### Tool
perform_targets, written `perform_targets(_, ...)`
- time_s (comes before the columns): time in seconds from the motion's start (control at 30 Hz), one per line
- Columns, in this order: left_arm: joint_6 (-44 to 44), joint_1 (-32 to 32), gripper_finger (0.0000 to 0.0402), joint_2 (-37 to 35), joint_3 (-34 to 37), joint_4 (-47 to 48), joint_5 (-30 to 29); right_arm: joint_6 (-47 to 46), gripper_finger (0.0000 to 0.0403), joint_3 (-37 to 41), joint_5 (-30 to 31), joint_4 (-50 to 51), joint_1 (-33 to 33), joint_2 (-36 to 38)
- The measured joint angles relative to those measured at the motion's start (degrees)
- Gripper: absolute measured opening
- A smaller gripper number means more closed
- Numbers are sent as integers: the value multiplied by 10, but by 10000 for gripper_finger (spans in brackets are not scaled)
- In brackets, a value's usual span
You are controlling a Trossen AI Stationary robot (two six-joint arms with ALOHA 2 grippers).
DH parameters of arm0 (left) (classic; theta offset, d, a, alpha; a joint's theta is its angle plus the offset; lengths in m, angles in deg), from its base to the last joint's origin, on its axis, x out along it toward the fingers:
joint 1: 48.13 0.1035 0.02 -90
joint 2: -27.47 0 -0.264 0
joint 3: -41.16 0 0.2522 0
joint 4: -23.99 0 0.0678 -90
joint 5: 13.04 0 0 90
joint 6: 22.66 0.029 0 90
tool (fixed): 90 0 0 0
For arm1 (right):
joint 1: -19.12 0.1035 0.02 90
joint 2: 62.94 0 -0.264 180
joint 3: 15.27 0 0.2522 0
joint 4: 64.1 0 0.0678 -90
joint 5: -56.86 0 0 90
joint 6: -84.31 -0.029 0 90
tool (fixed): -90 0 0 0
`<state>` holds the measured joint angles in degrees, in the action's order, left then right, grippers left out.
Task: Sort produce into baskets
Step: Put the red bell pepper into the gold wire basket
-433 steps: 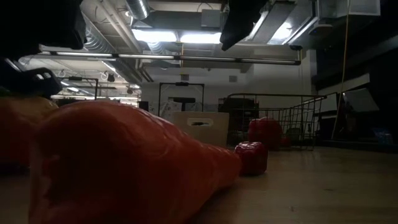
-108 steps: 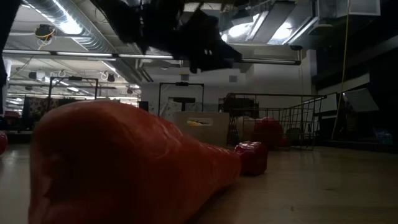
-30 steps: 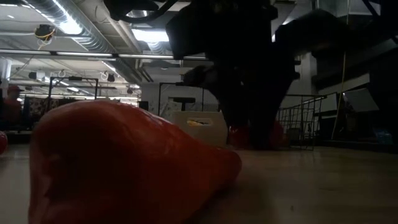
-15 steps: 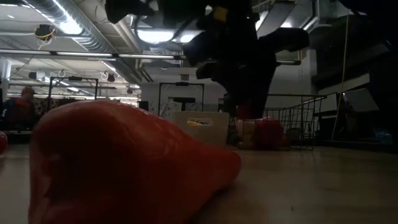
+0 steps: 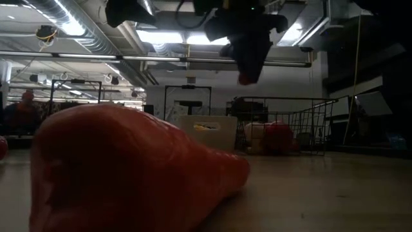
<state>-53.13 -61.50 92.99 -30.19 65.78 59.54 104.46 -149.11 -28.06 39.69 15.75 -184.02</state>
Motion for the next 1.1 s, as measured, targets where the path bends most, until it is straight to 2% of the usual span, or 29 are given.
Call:
perform_targets(0.2,-17,0,272,0,0,1,0,17,114,37,-3,-1,-94,80)
perform_targets(0.33,-13,0,272,0,0,1,-3,52,115,114,-52,-19,-173,138)
perform_targets(0.5,-11,0,272,6,0,0,-38,118,115,231,-120,-126,-273,194)
perform_targets(0.67,-11,0,272,14,0,-1,-49,118,115,295,-122,-252,-350,204)
perform_targets(0.9,-11,0,272,46,0,-1,-50,114,115,361,-122,-385,-398,199)
perform_targets(1.1,-12,0,272,82,0,-1,-49,116,115,390,-122,-417,-398,199)
